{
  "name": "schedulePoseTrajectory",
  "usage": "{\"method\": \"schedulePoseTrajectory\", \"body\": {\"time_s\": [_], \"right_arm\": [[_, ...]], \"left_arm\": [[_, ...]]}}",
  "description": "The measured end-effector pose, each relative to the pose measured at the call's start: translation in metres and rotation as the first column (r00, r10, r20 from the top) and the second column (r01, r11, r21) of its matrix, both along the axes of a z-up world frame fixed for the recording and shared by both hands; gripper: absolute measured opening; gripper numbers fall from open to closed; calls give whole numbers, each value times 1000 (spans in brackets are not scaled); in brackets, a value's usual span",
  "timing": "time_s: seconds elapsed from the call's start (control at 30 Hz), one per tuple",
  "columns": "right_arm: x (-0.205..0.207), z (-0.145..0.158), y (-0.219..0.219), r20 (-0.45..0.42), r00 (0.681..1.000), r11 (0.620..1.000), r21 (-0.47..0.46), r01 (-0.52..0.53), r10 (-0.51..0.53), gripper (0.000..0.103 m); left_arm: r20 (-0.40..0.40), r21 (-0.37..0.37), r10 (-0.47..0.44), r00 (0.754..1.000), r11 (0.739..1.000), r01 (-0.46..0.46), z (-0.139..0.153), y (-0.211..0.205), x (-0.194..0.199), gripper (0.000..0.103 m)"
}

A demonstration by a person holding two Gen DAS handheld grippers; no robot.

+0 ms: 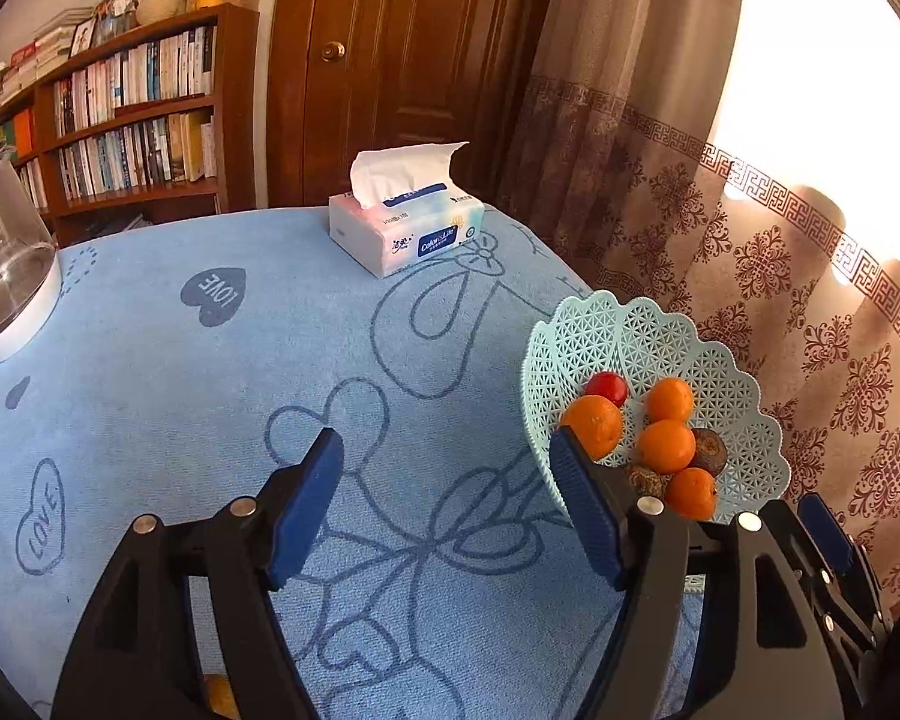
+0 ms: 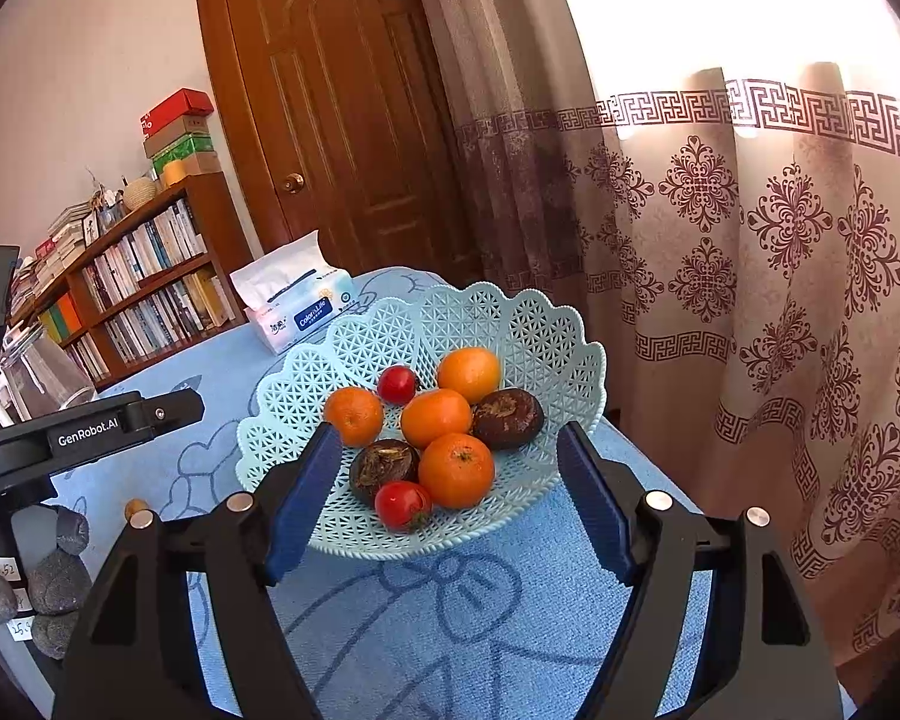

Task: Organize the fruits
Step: 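Lower the mandarin into the teal basket and open the left tool, then move the left tool to a small yellow-brown fruit and grasp it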

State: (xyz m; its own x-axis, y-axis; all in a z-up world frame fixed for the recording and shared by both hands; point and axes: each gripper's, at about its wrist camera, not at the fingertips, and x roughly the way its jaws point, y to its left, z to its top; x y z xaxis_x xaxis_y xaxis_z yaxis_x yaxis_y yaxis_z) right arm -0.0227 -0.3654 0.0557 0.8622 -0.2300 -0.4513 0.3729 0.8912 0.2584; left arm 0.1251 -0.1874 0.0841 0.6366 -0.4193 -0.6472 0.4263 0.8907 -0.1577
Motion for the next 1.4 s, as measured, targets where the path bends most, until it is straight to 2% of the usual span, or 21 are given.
{"method": "schedulePoseTrajectory", "body": {"time_s": [0.23,0.37,0.63,0.87,1.17,1.4], "right_arm": [[-2,2,2,15,1000,1000,-13,2,-2,76],[-4,3,2,29,1000,1000,-19,3,-3,82],[-5,5,3,36,999,1000,-30,0,1,83],[-5,5,3,35,999,999,-33,-4,5,83],[-5,5,4,35,999,999,-34,-5,6,83],[-4,5,6,34,999,999,-39,-11,12,83]], "left_arm": [[18,4,57,998,998,-57,8,29,4,71],[17,-3,105,994,994,-105,10,51,9,71],[22,4,158,987,987,-159,11,84,11,71],[-27,36,179,983,983,-178,-10,96,12,71],[-87,98,156,984,984,-148,-39,88,19,71],[-118,128,153,981,982,-137,-56,83,25,59]]}}
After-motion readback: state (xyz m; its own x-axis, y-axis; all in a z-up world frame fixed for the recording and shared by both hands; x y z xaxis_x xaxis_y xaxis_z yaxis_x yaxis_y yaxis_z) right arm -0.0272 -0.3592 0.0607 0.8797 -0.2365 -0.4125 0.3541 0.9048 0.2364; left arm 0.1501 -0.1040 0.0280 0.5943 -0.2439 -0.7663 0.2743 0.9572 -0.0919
